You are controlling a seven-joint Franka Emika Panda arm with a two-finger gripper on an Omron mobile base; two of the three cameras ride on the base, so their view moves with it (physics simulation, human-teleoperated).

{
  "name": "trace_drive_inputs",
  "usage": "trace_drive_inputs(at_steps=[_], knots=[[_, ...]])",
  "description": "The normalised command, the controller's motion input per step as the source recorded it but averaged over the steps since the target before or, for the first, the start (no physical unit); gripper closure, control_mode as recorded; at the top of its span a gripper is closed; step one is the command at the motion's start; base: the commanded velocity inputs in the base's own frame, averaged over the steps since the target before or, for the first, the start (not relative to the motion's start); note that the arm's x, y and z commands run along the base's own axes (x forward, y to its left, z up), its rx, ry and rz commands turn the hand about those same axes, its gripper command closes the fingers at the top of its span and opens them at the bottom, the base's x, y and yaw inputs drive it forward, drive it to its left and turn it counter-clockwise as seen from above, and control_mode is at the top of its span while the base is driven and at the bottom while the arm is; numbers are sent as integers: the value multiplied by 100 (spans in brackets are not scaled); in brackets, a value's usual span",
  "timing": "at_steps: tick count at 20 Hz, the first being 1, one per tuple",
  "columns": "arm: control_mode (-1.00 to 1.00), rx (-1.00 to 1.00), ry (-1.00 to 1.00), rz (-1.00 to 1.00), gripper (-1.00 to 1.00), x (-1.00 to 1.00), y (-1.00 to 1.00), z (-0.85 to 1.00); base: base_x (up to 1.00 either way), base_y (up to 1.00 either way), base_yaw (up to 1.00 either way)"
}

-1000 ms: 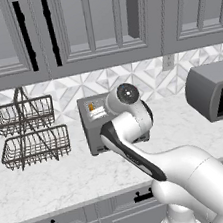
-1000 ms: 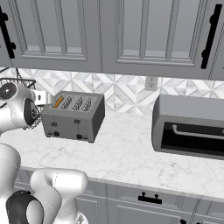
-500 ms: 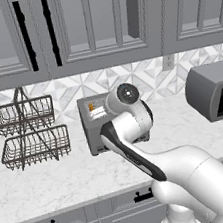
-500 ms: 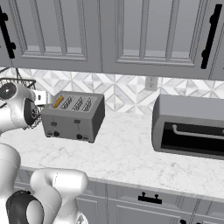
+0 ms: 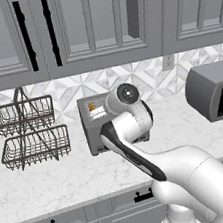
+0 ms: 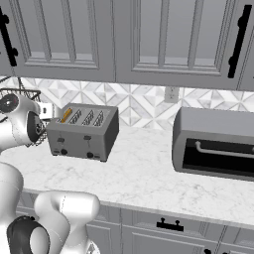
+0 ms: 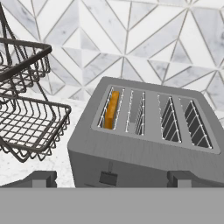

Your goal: Start the toaster. Once the lever pops up, take the bread to the plate on the dining counter.

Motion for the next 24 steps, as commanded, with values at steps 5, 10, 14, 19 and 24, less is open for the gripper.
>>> trace_drive_inputs(at_steps=[5, 10, 14, 19, 24], knots=[[-100, 0, 0, 0, -100, 0, 0, 0, 0, 0, 0], [-100, 0, 0, 0, -100, 0, 0, 0, 0, 0, 0], [-100, 0, 0, 0, -100, 0, 0, 0, 0, 0, 0], [-100, 0, 0, 0, -100, 0, 0, 0, 0, 0, 0], [-100, 0, 0, 0, -100, 0, 0, 0, 0, 0, 0]])
